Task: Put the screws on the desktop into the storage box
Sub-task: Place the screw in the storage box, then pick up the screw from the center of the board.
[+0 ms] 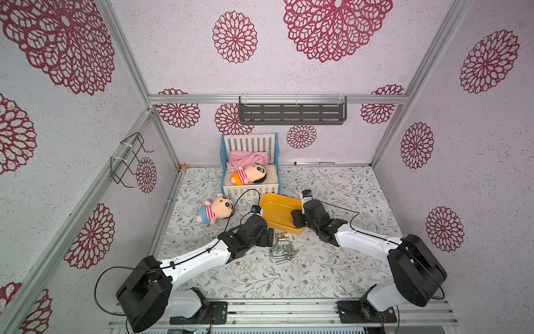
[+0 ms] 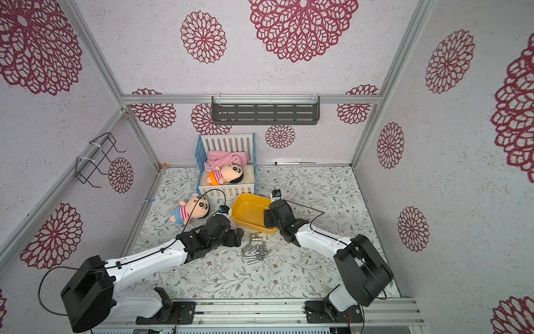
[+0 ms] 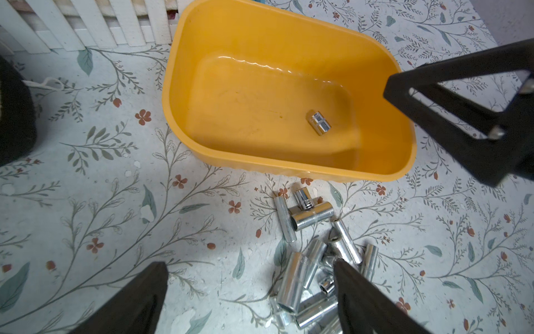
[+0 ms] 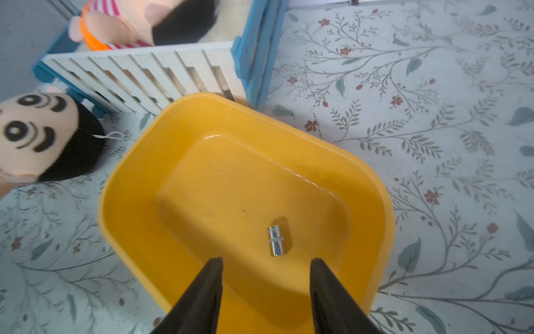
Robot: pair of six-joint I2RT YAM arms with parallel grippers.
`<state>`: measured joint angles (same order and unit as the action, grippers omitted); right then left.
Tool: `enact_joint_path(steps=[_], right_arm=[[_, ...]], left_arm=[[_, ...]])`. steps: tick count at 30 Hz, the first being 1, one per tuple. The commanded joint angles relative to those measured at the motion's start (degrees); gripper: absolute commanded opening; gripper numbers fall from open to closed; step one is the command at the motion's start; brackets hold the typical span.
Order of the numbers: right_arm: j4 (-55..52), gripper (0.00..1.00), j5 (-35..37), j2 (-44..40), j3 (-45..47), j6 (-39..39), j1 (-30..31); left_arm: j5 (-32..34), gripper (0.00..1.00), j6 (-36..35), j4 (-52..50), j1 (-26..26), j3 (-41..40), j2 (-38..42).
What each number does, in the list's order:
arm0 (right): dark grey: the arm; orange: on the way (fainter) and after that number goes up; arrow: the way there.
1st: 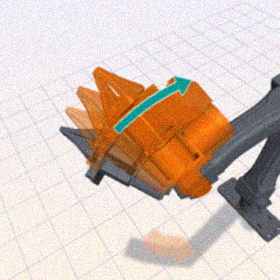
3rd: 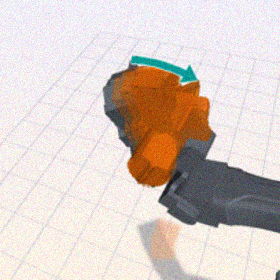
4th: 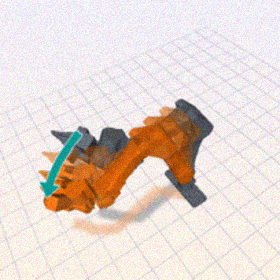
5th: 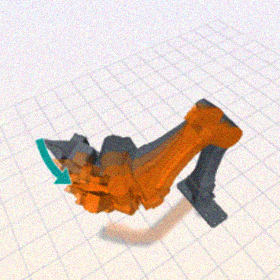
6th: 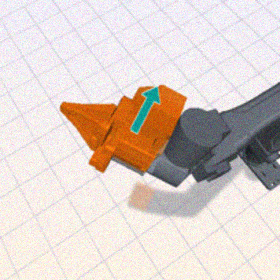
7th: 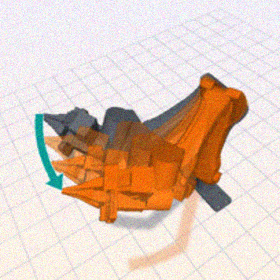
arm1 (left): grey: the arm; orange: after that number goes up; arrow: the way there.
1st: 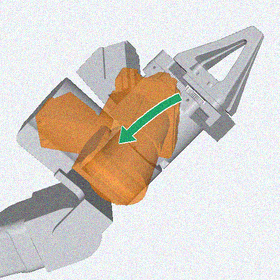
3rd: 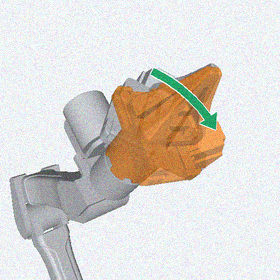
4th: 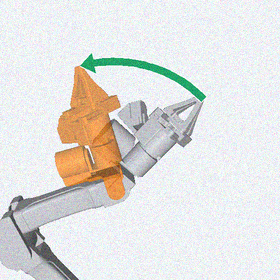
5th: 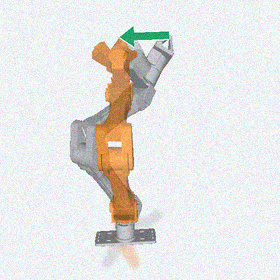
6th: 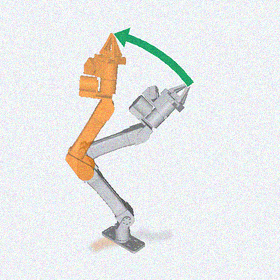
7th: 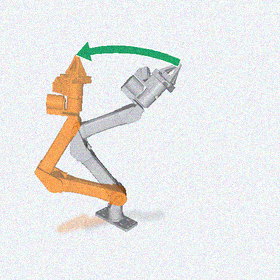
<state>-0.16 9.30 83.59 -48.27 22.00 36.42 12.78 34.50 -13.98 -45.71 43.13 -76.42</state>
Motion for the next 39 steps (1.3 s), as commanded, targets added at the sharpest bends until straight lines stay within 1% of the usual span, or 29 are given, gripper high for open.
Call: enact_joint_path(steps=[1,4,6,9,12,14,18,23,25,28,36,39], right_arm=[[-1.39,0.56,-0.29,-7.52,1.13,-1.78,2.22],[-2.93,0.61,-0.05,-14.32,5.70,-2.30,4.18],[-3.24,0.66,-0.24,-19.43,10.48,-1.69,5.33],[-2.15,0.71,-0.70,-26.41,18.49,-0.09,6.59],[0.07,0.73,-2.34,-31.08,25.41,0.78,7.41],[0.42,0.74,-2.97,-32.00,27.74,1.44,7.86],[1.49,0.73,-2.94,-30.39,29.59,1.73,10.14],[2.20,0.72,0.54,-27.27,28.54,1.61,14.86],[3.70,0.72,0.89,-26.12,28.87,1.91,16.19],[3.71,0.70,2.01,-22.95,28.04,2.43,17.01],[4.74,0.68,3.77,-13.73,25.90,2.80,19.27],[4.65,0.68,4.02,-11.74,25.12,2.69,19.74]], left_arm=[[-1.55,0.95,-0.44,0.80,-0.81,0.72,-0.75],[-2.14,0.96,-0.63,0.67,-0.86,0.90,-0.73],[-2.56,0.96,-1.02,0.63,-0.82,0.99,-0.79],[-2.30,0.96,-1.54,0.14,-0.80,1.25,-0.78],[-2.40,0.97,-1.50,0.10,-0.85,1.25,-0.75],[-2.80,0.97,-1.60,0.09,-0.86,1.34,-0.83],[-3.49,0.97,-1.62,-0.01,-0.84,1.51,-1.27],[-2.95,0.96,0.38,-0.77,-0.87,1.95,-1.82],[-3.18,0.96,0.72,-0.72,-0.87,2.08,-2.06],[-3.54,0.97,0.70,-0.86,-0.87,2.43,-2.57],[-3.37,0.97,0.92,-1.84,-0.85,3.35,-3.37],[-3.19,0.97,0.96,-2.04,-0.87,3.45,-3.43]])
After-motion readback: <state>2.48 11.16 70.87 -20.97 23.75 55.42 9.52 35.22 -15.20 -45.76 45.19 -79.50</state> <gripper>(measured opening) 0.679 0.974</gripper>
